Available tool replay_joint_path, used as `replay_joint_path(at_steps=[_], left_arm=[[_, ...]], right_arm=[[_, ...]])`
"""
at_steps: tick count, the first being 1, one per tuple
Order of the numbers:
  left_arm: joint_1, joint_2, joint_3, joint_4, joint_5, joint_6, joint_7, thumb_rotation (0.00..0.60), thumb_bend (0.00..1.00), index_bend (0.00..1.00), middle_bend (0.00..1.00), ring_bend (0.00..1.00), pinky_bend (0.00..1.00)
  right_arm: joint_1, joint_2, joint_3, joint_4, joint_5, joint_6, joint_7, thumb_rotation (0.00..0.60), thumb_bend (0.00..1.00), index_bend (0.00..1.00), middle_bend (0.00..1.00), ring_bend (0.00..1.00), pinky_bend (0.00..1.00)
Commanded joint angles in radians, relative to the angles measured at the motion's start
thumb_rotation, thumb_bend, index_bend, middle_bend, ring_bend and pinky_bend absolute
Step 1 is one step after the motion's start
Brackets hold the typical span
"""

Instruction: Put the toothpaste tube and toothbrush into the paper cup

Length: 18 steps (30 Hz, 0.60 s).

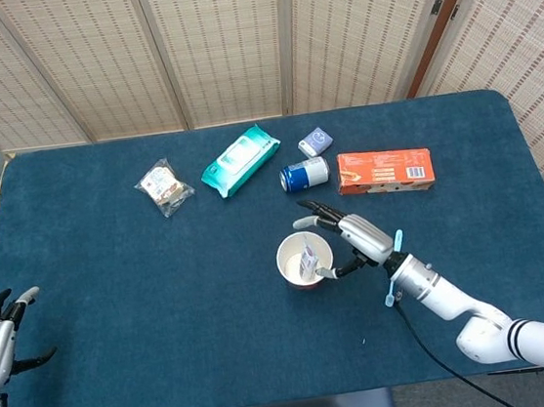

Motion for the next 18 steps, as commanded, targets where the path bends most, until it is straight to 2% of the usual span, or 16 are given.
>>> replay_joint_path(at_steps=[1, 11, 18], left_arm=[[0.000, -0.001, 0.000, 0.000, -0.001, -0.001, 0.002, 0.600, 0.00, 0.15, 0.27, 0.09, 0.00], [-0.002, -0.003, 0.001, 0.001, -0.004, -0.005, 0.008, 0.600, 0.00, 0.15, 0.27, 0.09, 0.00], [-0.003, -0.006, 0.002, 0.000, -0.004, -0.006, 0.016, 0.600, 0.00, 0.15, 0.27, 0.09, 0.00]], right_arm=[[-0.004, 0.008, 0.002, -0.010, 0.000, 0.005, -0.008, 0.600, 0.12, 0.21, 0.00, 0.00, 0.14], [-0.020, 0.063, 0.012, -0.085, -0.012, 0.048, -0.095, 0.600, 0.12, 0.19, 0.00, 0.00, 0.14], [-0.039, 0.131, 0.018, -0.167, -0.015, 0.066, -0.224, 0.600, 0.12, 0.18, 0.00, 0.00, 0.14]])
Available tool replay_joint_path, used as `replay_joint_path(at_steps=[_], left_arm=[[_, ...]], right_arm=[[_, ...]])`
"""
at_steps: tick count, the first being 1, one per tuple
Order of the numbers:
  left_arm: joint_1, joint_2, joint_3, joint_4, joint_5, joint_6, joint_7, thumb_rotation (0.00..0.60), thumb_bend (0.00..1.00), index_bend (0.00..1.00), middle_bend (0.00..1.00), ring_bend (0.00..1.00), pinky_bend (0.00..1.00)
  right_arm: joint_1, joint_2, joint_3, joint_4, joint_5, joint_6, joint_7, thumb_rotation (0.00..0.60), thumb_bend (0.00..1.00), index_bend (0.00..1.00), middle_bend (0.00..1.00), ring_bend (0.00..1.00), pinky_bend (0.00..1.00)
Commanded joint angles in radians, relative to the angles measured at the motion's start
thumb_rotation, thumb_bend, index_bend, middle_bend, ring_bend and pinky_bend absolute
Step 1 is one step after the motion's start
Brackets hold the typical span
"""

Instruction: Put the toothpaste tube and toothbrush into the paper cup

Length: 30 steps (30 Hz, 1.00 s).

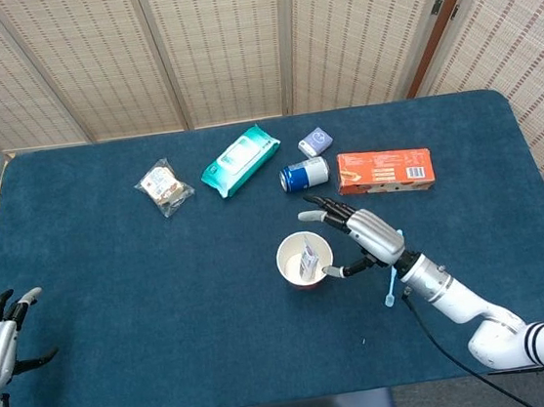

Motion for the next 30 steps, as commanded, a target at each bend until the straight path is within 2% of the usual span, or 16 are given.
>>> replay_joint_path(at_steps=[1, 11, 17, 23, 30], left_arm=[[0.000, -0.001, 0.000, 0.001, 0.000, -0.001, 0.002, 0.600, 0.00, 0.15, 0.27, 0.09, 0.00], [-0.002, -0.006, -0.002, 0.003, -0.005, -0.001, 0.011, 0.600, 0.00, 0.15, 0.27, 0.09, 0.00], [-0.004, -0.009, -0.001, 0.005, -0.008, -0.004, 0.016, 0.600, 0.00, 0.15, 0.27, 0.09, 0.00], [-0.005, -0.011, -0.001, 0.005, -0.010, -0.007, 0.020, 0.600, 0.00, 0.15, 0.27, 0.09, 0.00], [-0.006, -0.012, -0.001, 0.005, -0.013, -0.009, 0.023, 0.600, 0.00, 0.15, 0.27, 0.09, 0.00]], right_arm=[[-0.014, 0.046, 0.002, -0.050, -0.002, 0.009, -0.088, 0.600, 0.12, 0.18, 0.00, 0.00, 0.14], [-0.048, 0.199, 0.001, -0.198, 0.001, -0.005, -0.422, 0.600, 0.12, 0.18, 0.00, 0.00, 0.14], [-0.075, 0.270, 0.002, -0.246, 0.018, -0.016, -0.631, 0.600, 0.12, 0.19, 0.00, 0.00, 0.14], [-0.104, 0.309, -0.002, -0.252, 0.042, -0.029, -0.785, 0.600, 0.12, 0.26, 0.00, 0.00, 0.14], [-0.123, 0.321, -0.017, -0.226, 0.063, -0.070, -0.878, 0.600, 0.12, 0.32, 0.00, 0.00, 0.14]])
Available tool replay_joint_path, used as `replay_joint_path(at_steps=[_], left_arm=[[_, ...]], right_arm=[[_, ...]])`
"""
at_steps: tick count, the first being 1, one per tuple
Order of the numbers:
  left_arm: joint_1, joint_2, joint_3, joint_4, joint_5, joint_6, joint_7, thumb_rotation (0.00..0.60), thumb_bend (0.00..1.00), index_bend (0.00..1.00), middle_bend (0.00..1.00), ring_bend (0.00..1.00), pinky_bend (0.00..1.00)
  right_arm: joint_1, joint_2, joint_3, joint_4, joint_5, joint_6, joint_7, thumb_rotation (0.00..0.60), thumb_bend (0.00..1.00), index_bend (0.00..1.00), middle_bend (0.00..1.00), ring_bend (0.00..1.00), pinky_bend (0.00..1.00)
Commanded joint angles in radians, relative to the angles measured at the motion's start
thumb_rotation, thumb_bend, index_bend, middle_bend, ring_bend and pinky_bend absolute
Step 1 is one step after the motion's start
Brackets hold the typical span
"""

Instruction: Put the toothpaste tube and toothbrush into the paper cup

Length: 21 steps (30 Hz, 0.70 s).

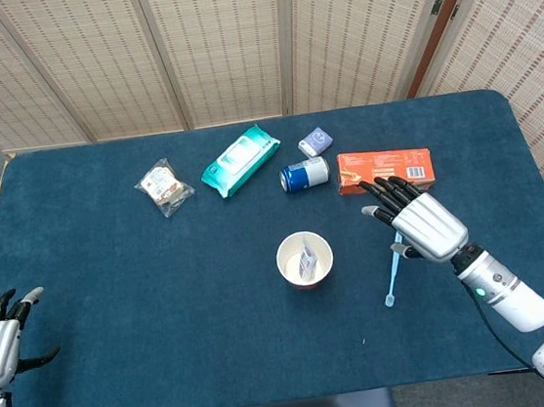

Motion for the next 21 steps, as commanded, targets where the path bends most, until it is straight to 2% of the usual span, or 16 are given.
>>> replay_joint_path(at_steps=[1, 9, 21], left_arm=[[0.000, 0.000, 0.000, 0.000, -0.001, 0.000, 0.000, 0.600, 0.00, 0.15, 0.27, 0.09, 0.00], [-0.001, -0.001, 0.000, 0.000, -0.003, -0.003, 0.004, 0.600, 0.00, 0.15, 0.27, 0.09, 0.00], [0.000, -0.001, 0.001, -0.002, -0.003, -0.001, 0.006, 0.600, 0.00, 0.15, 0.27, 0.09, 0.00]], right_arm=[[-0.011, 0.007, -0.011, 0.018, 0.012, -0.025, -0.039, 0.600, 0.12, 0.32, 0.00, 0.00, 0.14], [-0.021, -0.004, -0.037, 0.058, 0.035, -0.098, -0.084, 0.600, 0.13, 0.35, 0.00, 0.00, 0.14], [-0.028, -0.061, -0.087, 0.147, 0.019, -0.180, -0.053, 0.600, 0.15, 0.37, 0.00, 0.00, 0.14]])
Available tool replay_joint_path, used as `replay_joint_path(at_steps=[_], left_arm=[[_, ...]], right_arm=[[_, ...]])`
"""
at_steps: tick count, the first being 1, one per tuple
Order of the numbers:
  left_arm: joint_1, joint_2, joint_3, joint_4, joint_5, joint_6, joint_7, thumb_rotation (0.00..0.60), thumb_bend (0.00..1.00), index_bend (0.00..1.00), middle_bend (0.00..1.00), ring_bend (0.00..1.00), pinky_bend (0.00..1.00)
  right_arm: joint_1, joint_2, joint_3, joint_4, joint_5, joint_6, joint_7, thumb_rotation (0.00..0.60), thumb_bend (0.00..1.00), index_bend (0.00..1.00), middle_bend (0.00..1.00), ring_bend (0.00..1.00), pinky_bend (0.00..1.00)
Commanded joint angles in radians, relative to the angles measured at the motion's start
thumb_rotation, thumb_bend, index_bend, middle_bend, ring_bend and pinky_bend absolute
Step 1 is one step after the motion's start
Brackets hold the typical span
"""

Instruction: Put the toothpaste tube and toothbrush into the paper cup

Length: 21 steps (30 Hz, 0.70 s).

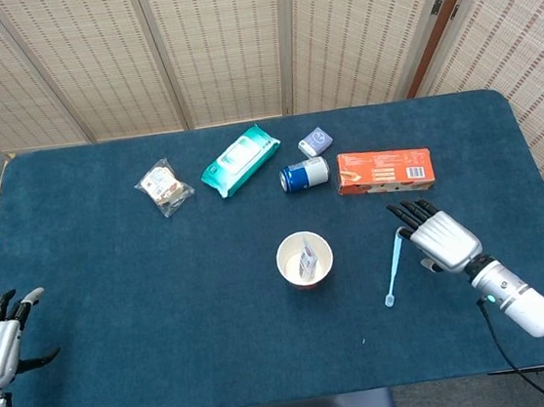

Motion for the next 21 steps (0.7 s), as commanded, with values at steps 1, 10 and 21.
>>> replay_joint_path(at_steps=[1, 10, 21], left_arm=[[0.000, 0.000, 0.000, 0.000, 0.000, 0.000, 0.000, 0.600, 0.00, 0.15, 0.27, 0.09, 0.00], [-0.001, -0.002, 0.001, 0.001, -0.002, -0.003, 0.004, 0.600, 0.00, 0.15, 0.27, 0.09, 0.00], [-0.006, -0.015, 0.000, 0.009, -0.016, -0.017, 0.023, 0.600, 0.00, 0.15, 0.27, 0.09, 0.00]], right_arm=[[-0.003, -0.020, -0.016, 0.030, -0.014, -0.014, 0.015, 0.600, 0.16, 0.38, 0.00, 0.00, 0.14], [-0.002, -0.110, -0.073, 0.219, -0.132, 0.019, 0.141, 0.600, 0.19, 0.38, 0.00, 0.00, 0.14], [0.025, -0.194, -0.137, 0.414, -0.248, 0.056, 0.289, 0.600, 0.21, 0.39, 0.00, 0.00, 0.14]])
